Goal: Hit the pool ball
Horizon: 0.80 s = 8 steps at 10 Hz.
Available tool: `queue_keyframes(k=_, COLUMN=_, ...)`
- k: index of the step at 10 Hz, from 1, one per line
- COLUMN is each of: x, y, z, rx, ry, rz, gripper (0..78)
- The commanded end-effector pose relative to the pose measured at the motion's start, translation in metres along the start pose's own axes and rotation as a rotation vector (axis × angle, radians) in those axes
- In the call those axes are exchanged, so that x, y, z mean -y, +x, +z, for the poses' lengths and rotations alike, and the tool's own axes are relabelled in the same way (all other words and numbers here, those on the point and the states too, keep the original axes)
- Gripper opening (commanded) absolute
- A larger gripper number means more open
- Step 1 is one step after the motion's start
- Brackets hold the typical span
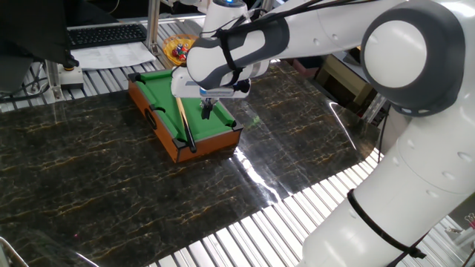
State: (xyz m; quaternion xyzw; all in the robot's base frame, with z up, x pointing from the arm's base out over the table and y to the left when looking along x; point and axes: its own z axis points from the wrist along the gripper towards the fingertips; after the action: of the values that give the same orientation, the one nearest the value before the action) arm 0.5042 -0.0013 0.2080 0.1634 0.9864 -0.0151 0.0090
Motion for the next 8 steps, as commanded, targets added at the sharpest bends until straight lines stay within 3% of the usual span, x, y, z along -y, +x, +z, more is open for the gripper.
queue_keyframes(k=1, x=0.0006, y=0.0022, z=0.0004, rx=0.003, ry=0.001, rz=0.045, gripper=0.0)
queue_keyframes(k=4, x=0.0007, y=0.0027, z=0.0006, rx=0.006, ry=0.0, rz=0.061, gripper=0.0)
queue_keyframes(k=6, x=-0.003, y=0.0041, z=-0.002, rx=0.009, ry=0.018, rz=0.036, gripper=0.0)
queue_keyframes(k=8, x=-0.0059, y=0.0055, z=-0.0039, rx=0.005, ry=0.014, rz=0.012, gripper=0.0)
